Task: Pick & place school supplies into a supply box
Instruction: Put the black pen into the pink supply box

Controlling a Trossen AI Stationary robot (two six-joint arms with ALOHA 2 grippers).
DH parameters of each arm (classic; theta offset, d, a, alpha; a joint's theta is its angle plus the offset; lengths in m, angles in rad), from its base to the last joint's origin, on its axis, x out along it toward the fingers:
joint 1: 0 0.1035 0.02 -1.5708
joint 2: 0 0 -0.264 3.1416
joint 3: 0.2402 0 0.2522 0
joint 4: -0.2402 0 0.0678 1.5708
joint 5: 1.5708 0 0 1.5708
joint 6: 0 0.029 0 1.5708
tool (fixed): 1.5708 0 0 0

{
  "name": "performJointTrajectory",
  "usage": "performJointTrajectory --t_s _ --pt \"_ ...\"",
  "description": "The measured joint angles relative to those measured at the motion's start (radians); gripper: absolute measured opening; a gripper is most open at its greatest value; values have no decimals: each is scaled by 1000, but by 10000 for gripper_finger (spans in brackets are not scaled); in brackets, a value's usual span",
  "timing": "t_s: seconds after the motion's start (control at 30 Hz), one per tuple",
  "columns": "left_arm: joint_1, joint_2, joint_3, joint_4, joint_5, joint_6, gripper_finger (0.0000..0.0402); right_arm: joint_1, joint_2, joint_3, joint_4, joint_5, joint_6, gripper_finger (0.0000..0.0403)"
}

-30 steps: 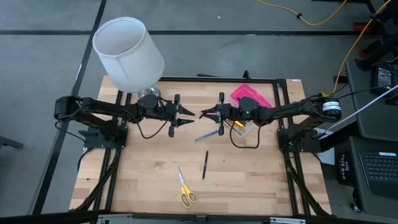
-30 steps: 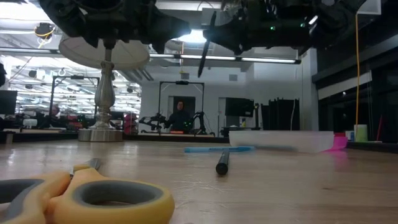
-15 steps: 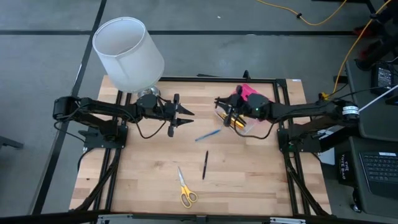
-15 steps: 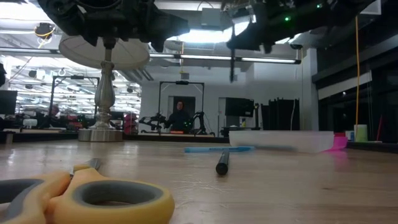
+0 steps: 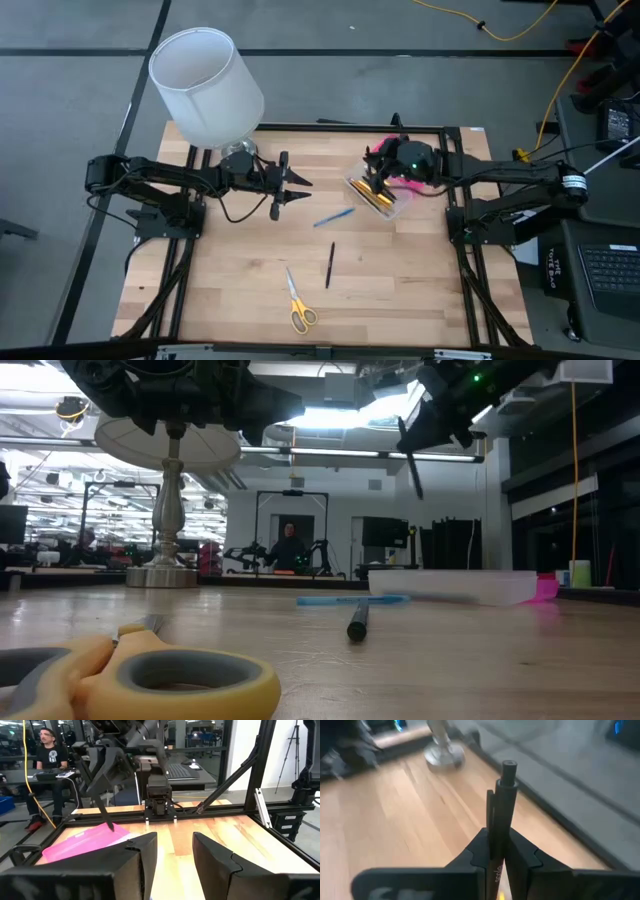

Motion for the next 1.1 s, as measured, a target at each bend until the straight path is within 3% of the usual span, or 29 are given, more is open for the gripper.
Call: performJointTrajectory --t_s 0.17,0.5,0.83,1.1 --pt "0 0 0 -2 -1 0 119 -15 58 140 -284 0 85 38" --pt "0 0 0 -1 -4 26 117 -18 179 279 -513 -104 177 38" --pt "0 0 0 0 -4 26 116 -30 342 266 -554 -216 189 38" --pt "0 0 0 0 -4 26 117 -97 422 266 -598 -218 134 38"
